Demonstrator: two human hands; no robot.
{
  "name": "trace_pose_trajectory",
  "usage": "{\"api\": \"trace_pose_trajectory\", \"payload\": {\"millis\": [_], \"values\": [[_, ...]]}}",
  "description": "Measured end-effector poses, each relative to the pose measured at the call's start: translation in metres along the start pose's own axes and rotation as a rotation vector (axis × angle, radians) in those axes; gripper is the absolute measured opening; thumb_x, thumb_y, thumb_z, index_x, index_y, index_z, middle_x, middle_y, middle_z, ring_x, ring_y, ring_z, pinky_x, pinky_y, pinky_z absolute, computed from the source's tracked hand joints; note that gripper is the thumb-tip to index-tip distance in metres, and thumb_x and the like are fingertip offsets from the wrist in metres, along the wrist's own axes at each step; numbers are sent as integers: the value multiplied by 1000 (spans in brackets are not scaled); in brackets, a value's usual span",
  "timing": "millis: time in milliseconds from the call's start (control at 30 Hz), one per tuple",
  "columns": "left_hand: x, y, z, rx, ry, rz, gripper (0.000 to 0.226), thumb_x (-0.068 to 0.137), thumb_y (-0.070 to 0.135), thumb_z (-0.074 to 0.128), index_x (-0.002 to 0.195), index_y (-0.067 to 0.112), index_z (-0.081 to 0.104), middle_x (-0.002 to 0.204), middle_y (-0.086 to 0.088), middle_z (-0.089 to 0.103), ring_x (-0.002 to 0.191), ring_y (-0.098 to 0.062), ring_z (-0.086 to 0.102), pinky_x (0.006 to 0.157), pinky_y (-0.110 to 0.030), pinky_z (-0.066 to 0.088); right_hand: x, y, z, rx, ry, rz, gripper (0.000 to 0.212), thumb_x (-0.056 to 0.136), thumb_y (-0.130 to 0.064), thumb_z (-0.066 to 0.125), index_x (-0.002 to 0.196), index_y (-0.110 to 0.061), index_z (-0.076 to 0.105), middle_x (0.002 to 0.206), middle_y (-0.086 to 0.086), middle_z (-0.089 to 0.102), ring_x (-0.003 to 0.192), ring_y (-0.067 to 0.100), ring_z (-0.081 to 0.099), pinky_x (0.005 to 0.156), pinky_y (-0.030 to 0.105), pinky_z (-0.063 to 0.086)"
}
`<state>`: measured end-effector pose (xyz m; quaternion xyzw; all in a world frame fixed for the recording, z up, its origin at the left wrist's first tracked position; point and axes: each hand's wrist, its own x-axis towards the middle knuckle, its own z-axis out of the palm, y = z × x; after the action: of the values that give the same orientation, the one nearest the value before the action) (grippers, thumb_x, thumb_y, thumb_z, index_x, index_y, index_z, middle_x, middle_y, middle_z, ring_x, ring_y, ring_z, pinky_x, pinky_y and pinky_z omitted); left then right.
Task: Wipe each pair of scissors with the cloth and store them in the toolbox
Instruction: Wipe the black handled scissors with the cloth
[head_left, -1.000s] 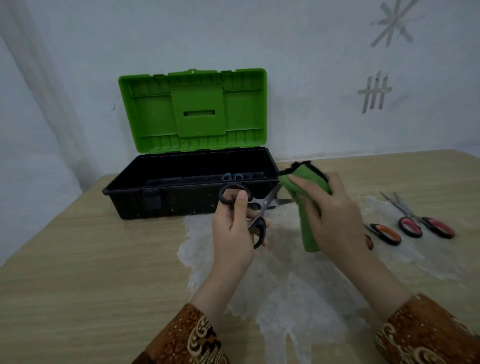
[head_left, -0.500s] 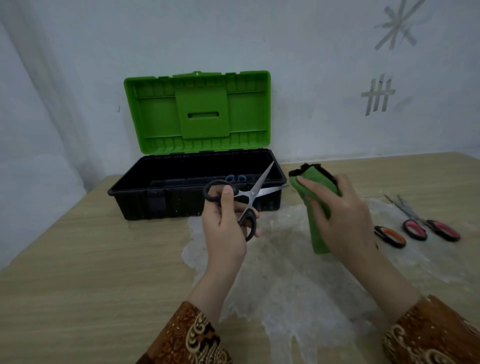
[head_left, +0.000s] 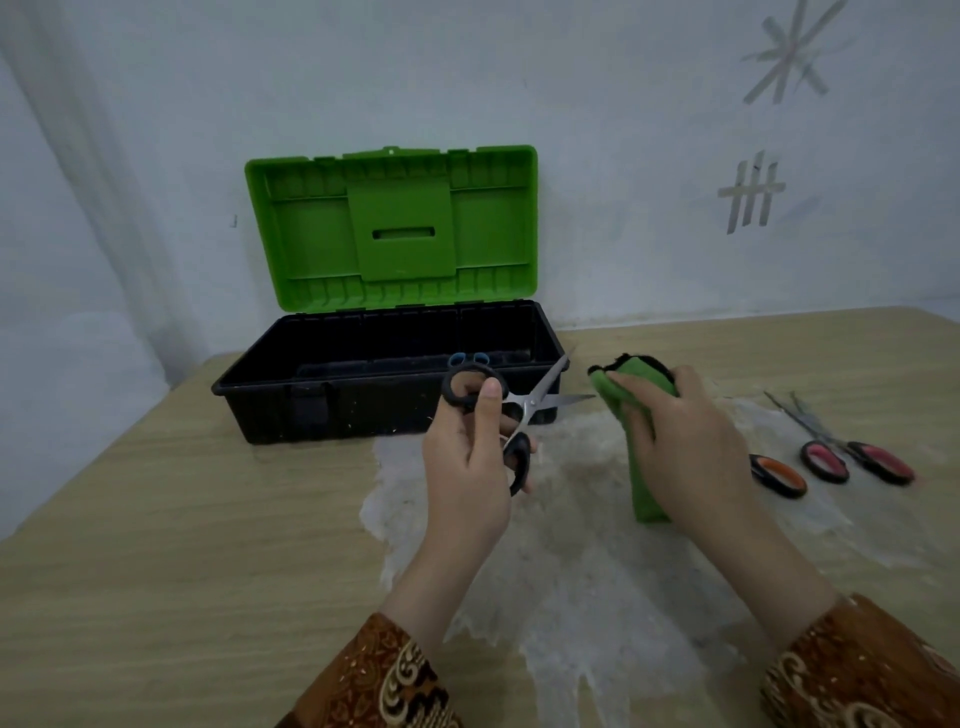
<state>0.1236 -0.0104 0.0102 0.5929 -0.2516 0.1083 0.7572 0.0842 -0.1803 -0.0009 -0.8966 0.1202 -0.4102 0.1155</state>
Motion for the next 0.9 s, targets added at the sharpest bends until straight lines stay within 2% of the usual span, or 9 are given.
{"api": "trace_pose_trajectory", "payload": {"millis": [67,133,233,333,500,667,767,833,900], "values": [[1,-2,-1,48,2,20,19,100,28,40,88,15,49,69,-35,52,44,-16,56,38,-35,47,2,-2,-7,78,71,-38,33,93,-17,56,124,-23,63,90,5,47,51,13,40,42,19,31],[3,-7,-3,78,16,18,22,102,32,41,88,18,51,70,-32,55,51,-26,59,45,-42,49,-2,-16,-11,168,105,-220,36,91,-17,56,125,-22,62,98,11,55,57,13,46,47,18,37],[2,-11,-4,127,16,25,23,98,41,45,88,23,55,73,-19,62,64,-40,60,52,-54,49,-12,-32,-2,184,-24,-432,37,94,-27,46,127,-27,62,103,12,58,58,18,51,46,22,43],[-2,-9,-3,131,-40,15,19,99,37,44,86,29,56,66,-5,59,62,-43,59,46,-56,48,-7,-24,6,162,-39,-334,36,93,-27,47,125,-27,62,98,12,58,53,17,47,44,20,37],[-8,-3,4,78,-188,-50,18,98,31,43,89,17,50,67,-21,54,46,-28,55,38,-30,43,4,12,7,16,-12,-101,27,90,-20,59,116,-21,66,90,12,52,46,17,35,45,17,24],[-1,-4,0,55,-100,-71,20,102,29,43,92,12,51,72,-28,54,52,-34,57,40,-42,49,10,28,-2,16,68,82,30,92,-18,58,121,-18,63,101,15,52,60,20,40,49,22,25],[3,-8,-7,60,-41,-99,20,102,25,41,91,11,51,72,-29,55,50,-26,59,39,-36,49,12,9,-11,160,141,-73,34,91,-18,60,124,-18,62,104,13,54,65,18,46,51,16,31],[3,-10,-8,124,-42,-69,20,102,28,43,91,15,53,72,-24,59,57,-30,61,48,-43,51,4,-10,-11,208,69,-260,37,89,-21,58,125,-21,62,108,12,55,65,17,50,55,11,38],[2,-10,-10,227,-97,29,18,101,29,43,90,21,55,67,-14,60,56,-29,60,47,-46,50,-7,-25,-2,166,-73,-363,42,88,-19,58,130,-26,57,112,11,52,64,20,53,50,21,45]]}}
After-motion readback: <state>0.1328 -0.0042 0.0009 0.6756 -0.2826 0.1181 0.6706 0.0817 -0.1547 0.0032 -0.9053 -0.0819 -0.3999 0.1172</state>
